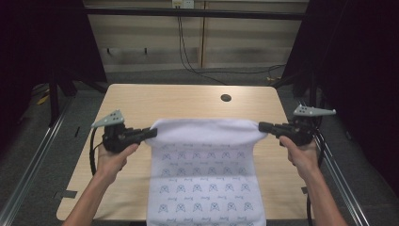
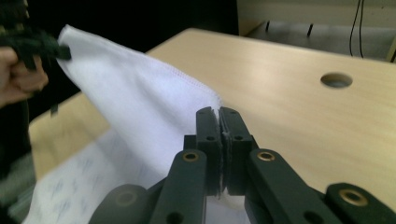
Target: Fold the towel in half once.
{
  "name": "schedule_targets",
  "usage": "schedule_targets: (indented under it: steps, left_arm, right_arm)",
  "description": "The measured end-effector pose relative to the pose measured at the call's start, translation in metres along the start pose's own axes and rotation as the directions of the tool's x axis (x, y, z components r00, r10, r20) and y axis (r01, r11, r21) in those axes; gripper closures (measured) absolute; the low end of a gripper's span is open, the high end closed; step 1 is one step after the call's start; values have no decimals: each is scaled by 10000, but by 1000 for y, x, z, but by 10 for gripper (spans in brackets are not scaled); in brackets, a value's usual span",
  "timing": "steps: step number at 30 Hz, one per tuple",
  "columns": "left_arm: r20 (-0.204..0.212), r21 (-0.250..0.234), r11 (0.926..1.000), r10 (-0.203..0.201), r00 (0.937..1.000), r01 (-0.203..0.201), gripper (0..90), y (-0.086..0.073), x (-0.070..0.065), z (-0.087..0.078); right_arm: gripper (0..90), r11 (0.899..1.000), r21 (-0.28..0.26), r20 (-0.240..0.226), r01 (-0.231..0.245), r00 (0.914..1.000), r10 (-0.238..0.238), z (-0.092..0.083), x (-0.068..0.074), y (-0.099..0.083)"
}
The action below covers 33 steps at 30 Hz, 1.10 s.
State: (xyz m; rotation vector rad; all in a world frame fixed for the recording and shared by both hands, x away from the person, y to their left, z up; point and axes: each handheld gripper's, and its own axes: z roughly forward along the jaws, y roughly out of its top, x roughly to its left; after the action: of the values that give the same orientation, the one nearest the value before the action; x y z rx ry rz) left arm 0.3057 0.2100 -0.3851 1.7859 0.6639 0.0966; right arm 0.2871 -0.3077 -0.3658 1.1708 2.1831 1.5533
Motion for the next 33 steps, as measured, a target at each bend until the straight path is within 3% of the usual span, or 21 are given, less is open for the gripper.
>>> schedule_targets:
  steps: [2, 3, 5, 6, 9, 11, 13, 15, 17, 19, 20, 21, 23, 25, 26, 29, 32, 33]
  left_arm:
    - [271, 337, 9994, 87, 9996, -96, 867, -15, -15, -5]
    - [151, 680, 9975, 191, 9997, -201, 867, -25, -22, -6]
    - [388, 1116, 9936, -201, 9990, 157, 867, -47, -27, -7]
    - [317, 1533, 9877, -350, 9989, 297, 867, -57, -28, -6]
    - [243, 2449, 9677, -676, 9974, 596, 867, -83, -33, -3]
    - [398, 3062, 9461, -1232, 9916, 1053, 866, -103, -36, 2]
    - [432, 3691, 9251, -1128, 9927, 890, 865, -115, -41, 5]
    - [513, 3892, 9184, -988, 9938, 712, 865, -119, -42, 8]
    - [436, 4333, 8963, -1251, 9912, 941, 865, -125, -41, 14]
    - [576, 4388, 8961, -1026, 9931, 672, 865, -125, -42, 17]
    - [550, 4567, 8868, -1076, 9927, 708, 865, -127, -40, 20]
    - [554, 4619, 8839, -1120, 9922, 740, 866, -127, -38, 22]
    - [606, 4533, 8871, -1275, 9900, 865, 868, -127, -33, 24]
    - [571, 4503, 8888, -1238, 9907, 851, 869, -126, -29, 26]
    - [580, 4442, 8928, -1120, 9920, 748, 870, -125, -26, 27]
    - [46, 4383, 8982, -389, 9992, 329, 870, -116, -15, 36]
    - [-420, 4290, 9033, 157, 9990, 38, 870, -106, 4, 46]
    - [-565, 4210, 9070, 96, 9984, 151, 870, -103, 12, 50]
  right_arm:
    - [872, 9995, 260, -126, 194, 9997, -191, -12, 16, -10]
    - [872, 9991, 338, -157, 273, 9995, -267, -17, 24, -16]
    - [872, 9974, 707, -407, 158, 9991, -130, -21, 34, -35]
    - [871, 9943, 1051, -279, 201, 9995, -172, -21, 39, -46]
    - [872, 9840, 1772, -536, -172, 9982, 271, -18, 47, -82]
    - [872, 9713, 2360, -496, -309, 9978, 438, -13, 50, -103]
    - [872, 9520, 2980, -361, -697, 9958, 841, -8, 51, -118]
    - [872, 9352, 3474, -334, -684, 9958, 852, -4, 52, -125]
    - [871, 9254, 3717, -418, -737, 9945, 961, 2, 51, -131]
    - [870, 9087, 4116, -620, -688, 9927, 1032, 9, 47, -141]
    - [870, 8993, 4321, -691, -669, 9919, 1070, 13, 45, -144]
    - [871, 8942, 4429, -735, -654, 9913, 1089, 15, 43, -145]
    - [871, 8965, 4394, -733, -576, 9923, 997, 17, 42, -144]
    - [872, 8919, 4505, -662, -390, 9948, 770, 23, 42, -145]
    - [873, 8928, 4493, -622, -319, 9958, 669, 25, 42, -144]
    - [872, 8919, 4518, -189, 211, 9997, -140, 35, 43, -136]
    - [871, 8919, 4519, -59, 145, 9999, -133, 45, 34, -129]
    - [871, 8935, 4490, -77, 92, 9999, -64, 48, 30, -127]
